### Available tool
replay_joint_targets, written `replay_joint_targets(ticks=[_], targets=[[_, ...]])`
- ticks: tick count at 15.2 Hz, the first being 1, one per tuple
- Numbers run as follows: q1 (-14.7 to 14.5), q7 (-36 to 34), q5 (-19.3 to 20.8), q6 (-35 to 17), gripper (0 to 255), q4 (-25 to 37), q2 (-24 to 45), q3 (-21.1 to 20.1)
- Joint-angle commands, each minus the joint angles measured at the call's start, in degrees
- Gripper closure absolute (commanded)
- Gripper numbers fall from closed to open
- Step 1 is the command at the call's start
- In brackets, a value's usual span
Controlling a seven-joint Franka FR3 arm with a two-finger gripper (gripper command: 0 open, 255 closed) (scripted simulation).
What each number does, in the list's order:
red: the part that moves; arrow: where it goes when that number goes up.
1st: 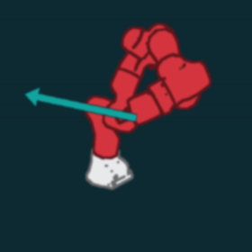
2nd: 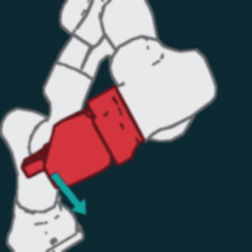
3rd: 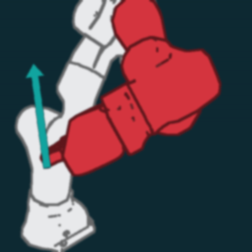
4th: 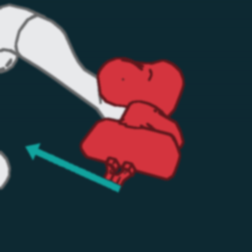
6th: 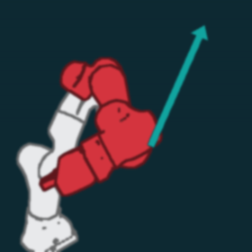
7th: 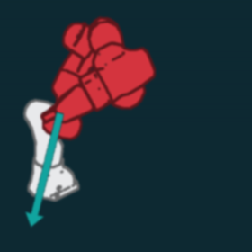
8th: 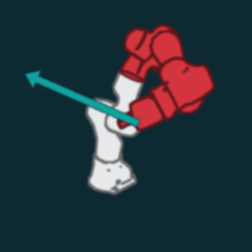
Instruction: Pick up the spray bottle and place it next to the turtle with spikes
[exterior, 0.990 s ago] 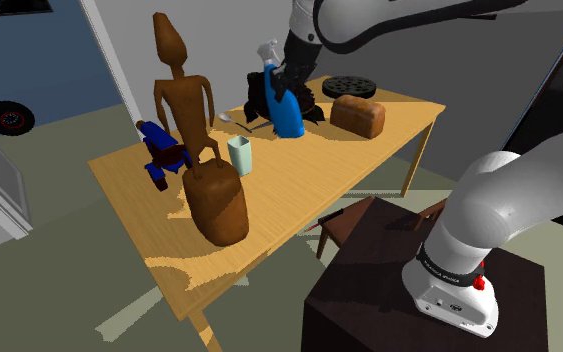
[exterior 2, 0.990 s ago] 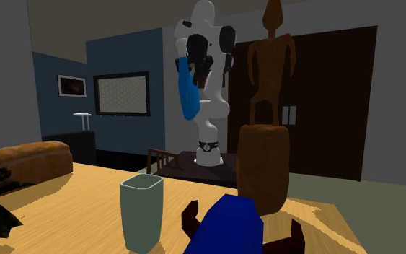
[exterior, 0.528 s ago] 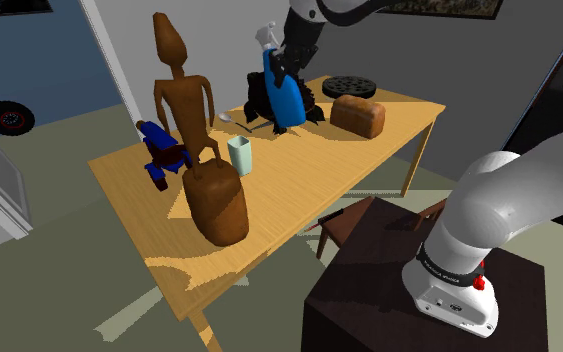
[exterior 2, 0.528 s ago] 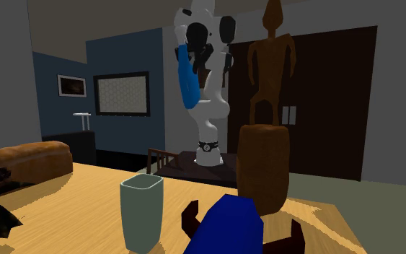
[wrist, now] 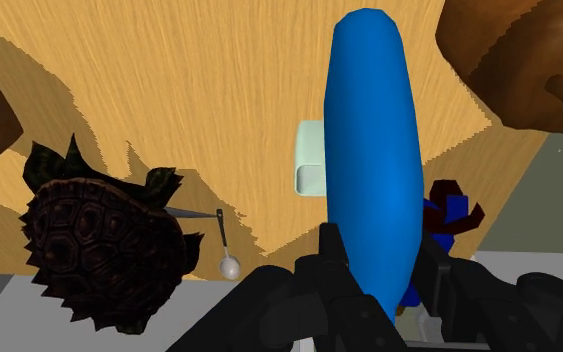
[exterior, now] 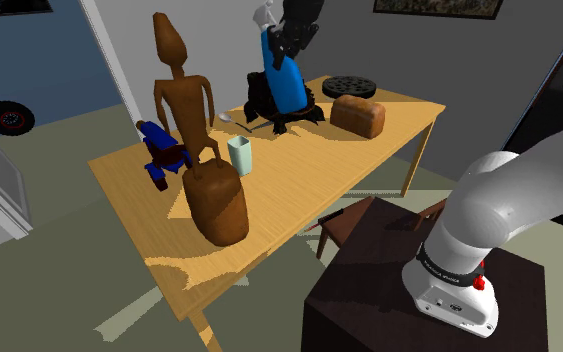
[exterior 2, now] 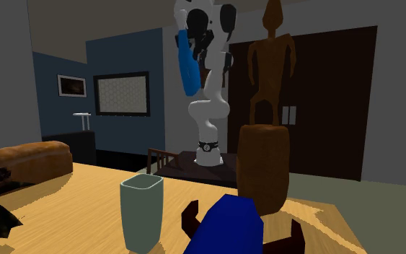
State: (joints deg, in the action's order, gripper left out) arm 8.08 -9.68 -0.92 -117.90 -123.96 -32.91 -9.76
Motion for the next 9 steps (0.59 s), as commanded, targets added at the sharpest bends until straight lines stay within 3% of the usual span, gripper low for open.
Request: replay_joint_targets(ticks=[1, 9], targets=[[0.0, 0.1, 0.0, 1.1, 255, 1.2, 0.1, 0.1], [2.3, 8.6, 0.3, -1.5, 255, 9.9, 11.4, 6.7]])
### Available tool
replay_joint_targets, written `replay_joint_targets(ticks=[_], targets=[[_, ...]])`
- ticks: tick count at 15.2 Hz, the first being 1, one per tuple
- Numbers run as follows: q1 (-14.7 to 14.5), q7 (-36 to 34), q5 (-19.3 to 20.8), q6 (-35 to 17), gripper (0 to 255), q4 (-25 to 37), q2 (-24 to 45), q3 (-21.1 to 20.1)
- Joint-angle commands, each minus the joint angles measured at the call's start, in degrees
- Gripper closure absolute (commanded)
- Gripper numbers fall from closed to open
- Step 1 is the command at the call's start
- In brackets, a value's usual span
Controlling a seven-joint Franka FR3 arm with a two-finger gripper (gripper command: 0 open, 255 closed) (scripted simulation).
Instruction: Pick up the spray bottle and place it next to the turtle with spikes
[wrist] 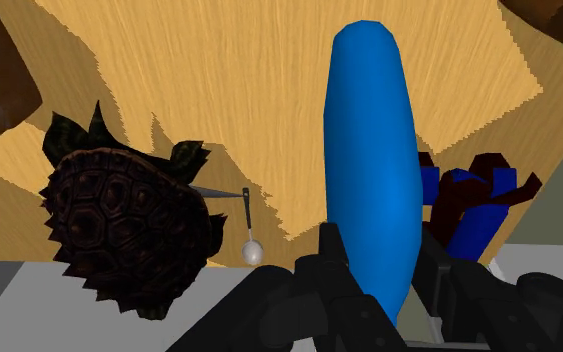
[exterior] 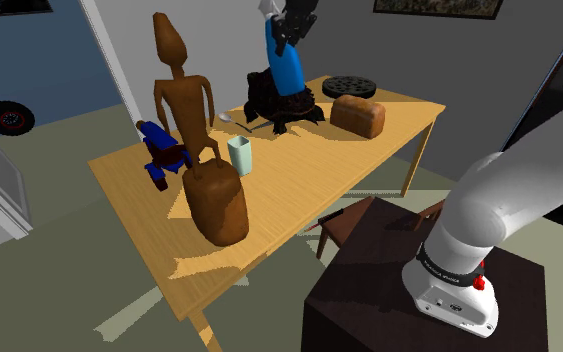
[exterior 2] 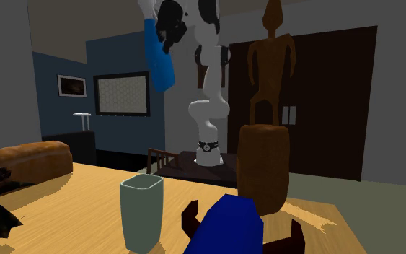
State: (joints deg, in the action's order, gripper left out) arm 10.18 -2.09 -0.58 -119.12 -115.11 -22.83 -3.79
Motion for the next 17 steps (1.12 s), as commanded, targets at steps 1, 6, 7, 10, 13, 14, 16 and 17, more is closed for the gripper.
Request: replay_joint_targets(ticks=[1, 6, 7, 10, 13, 14, 16, 17], targets=[[0.5, 2.0, -0.2, -0.4, 255, 2.5, 2.9, 1.5], [1.7, 7.3, -1.5, -0.4, 255, 10.7, 11.2, 5.0], [2.0, 8.4, -1.9, -0.2, 255, 12.6, 13.0, 5.6], [3.0, 11.5, -3.3, 0.6, 255, 18.8, 18.5, 7.4], [4.2, 14.4, -5.1, 2.1, 255, 26.1, 24.6, 8.9], [4.7, 15.4, -5.7, 2.8, 255, 28.9, 26.7, 9.4], [4.7, 15.5, -5.8, 1.1, 255, 26.8, 26.3, 9.3], [4.7, 15.6, -5.8, 0.3, 255, 25.8, 26.2, 9.3]])
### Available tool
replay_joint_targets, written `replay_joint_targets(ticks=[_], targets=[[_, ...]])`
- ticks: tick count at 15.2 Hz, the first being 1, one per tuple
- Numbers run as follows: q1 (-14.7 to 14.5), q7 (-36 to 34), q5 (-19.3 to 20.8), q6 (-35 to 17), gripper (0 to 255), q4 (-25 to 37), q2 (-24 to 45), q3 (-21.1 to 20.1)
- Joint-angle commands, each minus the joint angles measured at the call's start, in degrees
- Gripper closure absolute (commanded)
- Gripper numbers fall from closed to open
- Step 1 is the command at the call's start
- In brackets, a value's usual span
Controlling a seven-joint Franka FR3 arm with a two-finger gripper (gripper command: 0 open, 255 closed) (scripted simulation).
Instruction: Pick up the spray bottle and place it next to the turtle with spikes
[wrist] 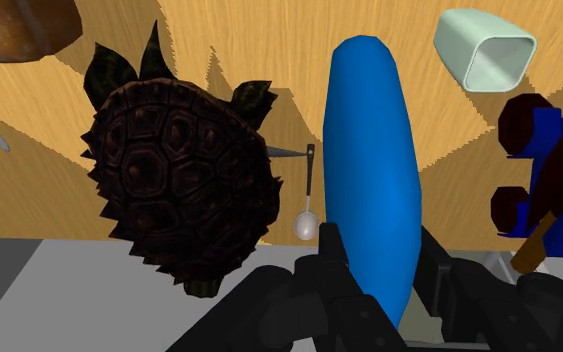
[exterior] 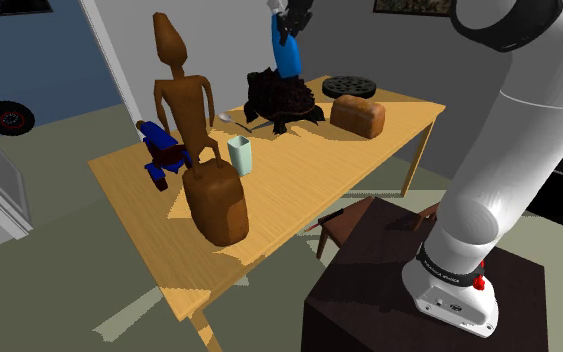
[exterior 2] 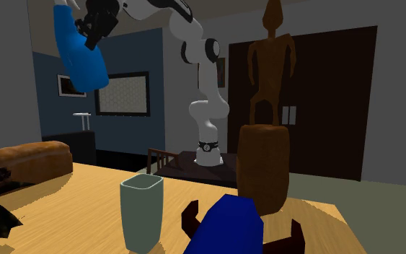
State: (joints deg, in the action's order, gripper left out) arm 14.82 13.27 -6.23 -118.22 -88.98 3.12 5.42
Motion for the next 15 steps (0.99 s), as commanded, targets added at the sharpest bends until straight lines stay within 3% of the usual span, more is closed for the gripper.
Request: replay_joint_targets(ticks=[1, 15], targets=[[0.0, 0.3, -0.1, -1.4, 255, -1.3, 0.0, 0.0], [-0.1, 1.5, -0.8, -12.4, 255, -13.1, -0.7, -0.1]])
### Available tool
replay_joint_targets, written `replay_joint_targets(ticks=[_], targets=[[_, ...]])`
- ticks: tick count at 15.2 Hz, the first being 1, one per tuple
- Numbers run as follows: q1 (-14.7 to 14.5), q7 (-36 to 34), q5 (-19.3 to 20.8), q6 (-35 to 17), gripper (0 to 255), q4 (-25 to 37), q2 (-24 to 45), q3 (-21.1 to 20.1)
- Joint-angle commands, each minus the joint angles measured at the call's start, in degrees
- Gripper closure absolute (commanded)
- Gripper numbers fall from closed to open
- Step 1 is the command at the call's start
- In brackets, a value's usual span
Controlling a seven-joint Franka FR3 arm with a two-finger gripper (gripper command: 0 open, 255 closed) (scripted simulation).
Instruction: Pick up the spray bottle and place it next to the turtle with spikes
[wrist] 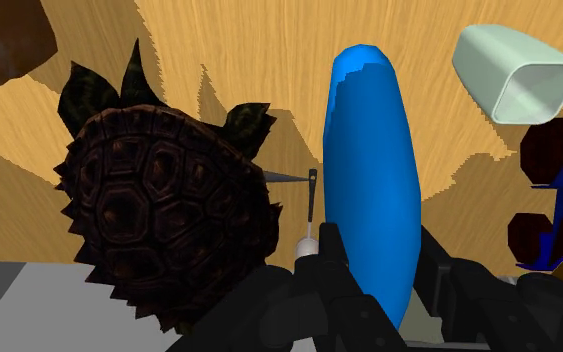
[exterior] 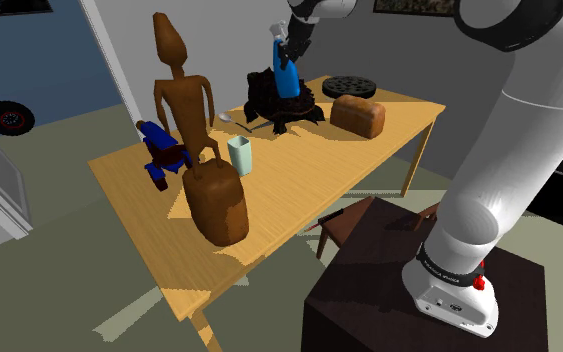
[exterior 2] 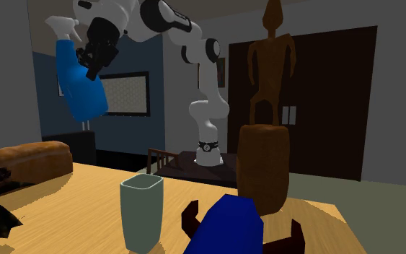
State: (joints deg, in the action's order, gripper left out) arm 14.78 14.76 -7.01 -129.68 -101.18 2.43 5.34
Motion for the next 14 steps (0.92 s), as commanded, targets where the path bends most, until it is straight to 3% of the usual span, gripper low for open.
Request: replay_joint_targets(ticks=[1, 14], targets=[[-0.1, 0.1, -0.1, -1.7, 255, -1.6, 0.0, -0.1], [-0.1, 1.7, -1.5, -11.2, 255, -9.5, 1.7, -0.3]])
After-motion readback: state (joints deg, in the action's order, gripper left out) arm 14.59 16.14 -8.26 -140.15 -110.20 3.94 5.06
